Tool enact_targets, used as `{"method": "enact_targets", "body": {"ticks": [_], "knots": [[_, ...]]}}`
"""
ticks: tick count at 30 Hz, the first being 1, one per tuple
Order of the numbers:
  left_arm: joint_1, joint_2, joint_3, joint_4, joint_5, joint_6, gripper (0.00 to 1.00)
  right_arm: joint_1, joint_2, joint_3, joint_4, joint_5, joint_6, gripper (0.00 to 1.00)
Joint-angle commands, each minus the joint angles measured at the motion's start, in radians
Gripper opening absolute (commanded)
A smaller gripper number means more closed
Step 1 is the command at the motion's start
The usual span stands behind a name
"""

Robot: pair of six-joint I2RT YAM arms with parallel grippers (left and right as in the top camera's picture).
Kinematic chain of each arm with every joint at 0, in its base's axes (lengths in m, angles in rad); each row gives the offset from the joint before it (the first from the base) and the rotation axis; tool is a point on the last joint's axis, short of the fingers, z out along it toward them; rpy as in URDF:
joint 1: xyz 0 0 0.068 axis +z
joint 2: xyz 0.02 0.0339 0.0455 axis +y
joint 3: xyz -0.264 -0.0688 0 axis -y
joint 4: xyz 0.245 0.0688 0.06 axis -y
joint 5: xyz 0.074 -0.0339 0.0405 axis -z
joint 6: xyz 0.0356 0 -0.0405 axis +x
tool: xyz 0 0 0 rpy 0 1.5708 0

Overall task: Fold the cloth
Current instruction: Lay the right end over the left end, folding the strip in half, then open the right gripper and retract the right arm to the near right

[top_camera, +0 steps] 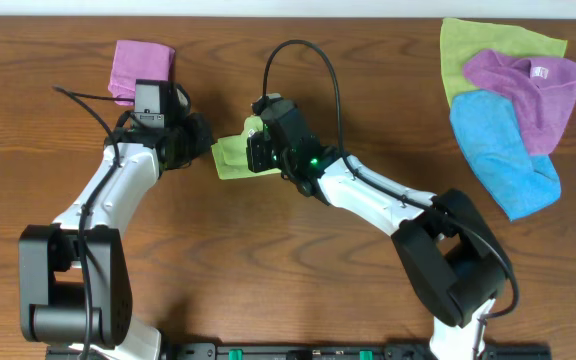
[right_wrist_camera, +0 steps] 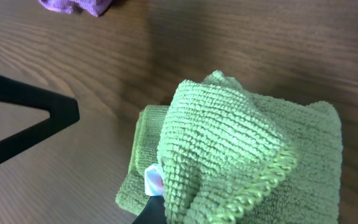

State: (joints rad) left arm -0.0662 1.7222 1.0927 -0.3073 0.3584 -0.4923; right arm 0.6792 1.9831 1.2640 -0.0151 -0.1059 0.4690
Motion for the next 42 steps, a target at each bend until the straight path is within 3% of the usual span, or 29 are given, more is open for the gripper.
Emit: {"method": "enact_targets", "body": {"ticks": [1, 15, 16, 19, 21, 24, 42], "knots": [[0.002, -0.027, 0.019, -0.003, -0.018, 0.021, 0.06, 0.009, 0.009, 0.026, 0.019, 0.031, -0.014, 0.01], [0.005, -0.059, 0.019, -0.010, -0.033, 0.022, 0.06, 0.047, 0.048, 0.040, 0.072, 0.024, -0.002, 0.01], [0.010, -0.060, 0.019, -0.014, -0.034, 0.022, 0.06, 0.051, 0.048, 0.040, 0.072, 0.024, -0.002, 0.03], [0.024, -0.065, 0.019, -0.025, -0.033, 0.022, 0.06, 0.059, 0.048, 0.040, 0.072, 0.015, -0.003, 0.27], [0.038, -0.068, 0.019, -0.034, -0.033, 0.022, 0.06, 0.064, 0.048, 0.041, 0.073, -0.005, -0.003, 0.32], [0.068, -0.076, 0.019, -0.044, -0.032, 0.022, 0.06, 0.073, 0.048, 0.042, 0.074, -0.047, -0.003, 0.47], [0.129, -0.105, 0.019, -0.048, -0.032, 0.026, 0.07, 0.097, 0.042, 0.043, 0.154, -0.198, -0.002, 0.55]]}}
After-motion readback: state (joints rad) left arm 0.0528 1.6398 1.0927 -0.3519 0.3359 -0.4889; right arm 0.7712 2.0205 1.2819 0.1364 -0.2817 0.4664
